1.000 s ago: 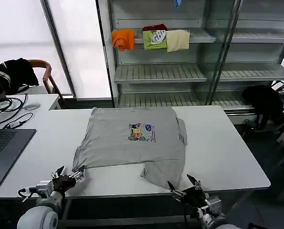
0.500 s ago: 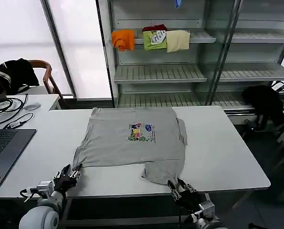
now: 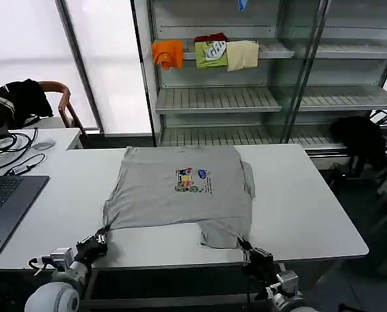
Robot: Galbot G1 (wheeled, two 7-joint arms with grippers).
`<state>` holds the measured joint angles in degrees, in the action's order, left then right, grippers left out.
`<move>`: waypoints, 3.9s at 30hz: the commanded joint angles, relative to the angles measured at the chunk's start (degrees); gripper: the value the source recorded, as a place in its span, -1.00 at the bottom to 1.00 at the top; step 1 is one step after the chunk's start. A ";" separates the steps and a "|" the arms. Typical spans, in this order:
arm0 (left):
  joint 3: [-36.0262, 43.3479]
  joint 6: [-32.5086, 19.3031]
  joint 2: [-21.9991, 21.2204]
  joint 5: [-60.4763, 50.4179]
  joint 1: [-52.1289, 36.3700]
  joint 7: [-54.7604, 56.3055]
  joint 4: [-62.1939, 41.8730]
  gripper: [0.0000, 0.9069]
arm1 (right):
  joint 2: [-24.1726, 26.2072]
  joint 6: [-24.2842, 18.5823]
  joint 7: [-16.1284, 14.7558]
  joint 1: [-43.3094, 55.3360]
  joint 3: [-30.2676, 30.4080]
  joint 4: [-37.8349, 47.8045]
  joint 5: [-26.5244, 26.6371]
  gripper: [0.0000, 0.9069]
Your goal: Fold and organize the clothes.
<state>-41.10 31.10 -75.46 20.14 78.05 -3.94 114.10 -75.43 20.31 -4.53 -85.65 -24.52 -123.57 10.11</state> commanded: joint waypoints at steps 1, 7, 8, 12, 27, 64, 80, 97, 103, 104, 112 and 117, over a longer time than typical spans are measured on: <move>-0.66 -0.02 0.24 8.10 -3.72 -0.12 3.51 -1.00 | -0.97 -4.24 1.78 4.18 -0.28 1.65 1.33 -1.00; 1.07 -0.39 0.67 11.78 -9.49 2.07 -0.93 -1.00 | -3.66 -2.00 4.15 15.18 0.80 7.52 1.95 -1.00; 1.22 -0.42 0.76 12.25 -10.06 2.28 -1.74 -1.00 | -3.83 -1.41 4.46 16.68 1.00 8.45 2.25 -1.00; 1.33 -0.33 0.87 13.92 -14.61 3.22 -5.59 -1.00 | -5.00 2.24 6.29 25.94 2.58 14.60 3.86 -1.00; 3.61 -0.54 0.42 11.39 -26.88 2.98 -20.42 -1.00 | -9.63 3.46 5.66 47.12 5.16 37.58 2.45 -1.00; 6.13 -0.05 1.16 1.47 -28.15 1.22 -21.49 1.00 | -11.99 0.25 4.59 52.83 4.06 46.63 -0.36 1.00; 8.33 2.07 1.17 -7.42 -23.61 1.32 -20.34 1.00 | -2.41 12.85 0.59 34.98 0.42 31.44 -4.33 1.00; 7.99 2.08 1.21 -6.87 -23.60 0.45 -21.92 -0.96 | -2.98 12.33 0.29 33.20 0.27 31.70 -2.00 -1.00; 7.93 2.10 1.22 -6.16 -23.27 0.20 -22.09 -0.96 | -3.34 12.25 0.24 33.52 0.76 31.24 -1.63 -1.00; 7.87 2.11 1.25 -5.98 -23.20 0.19 -22.01 -0.96 | -3.34 12.25 0.24 33.52 0.78 31.20 -1.63 -1.00; 7.47 2.04 1.29 -5.09 -22.67 0.22 -21.90 -0.98 | -3.64 12.13 0.72 33.68 1.01 30.33 -1.00 -1.00; 7.62 2.02 1.08 -5.89 -22.74 0.95 -21.82 -1.00 | -3.64 12.01 0.70 33.32 0.88 29.82 -0.29 -1.00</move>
<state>-33.62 33.11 -74.31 14.68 55.19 -3.49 92.30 -79.20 32.33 -3.95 -52.01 -23.58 -93.39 9.32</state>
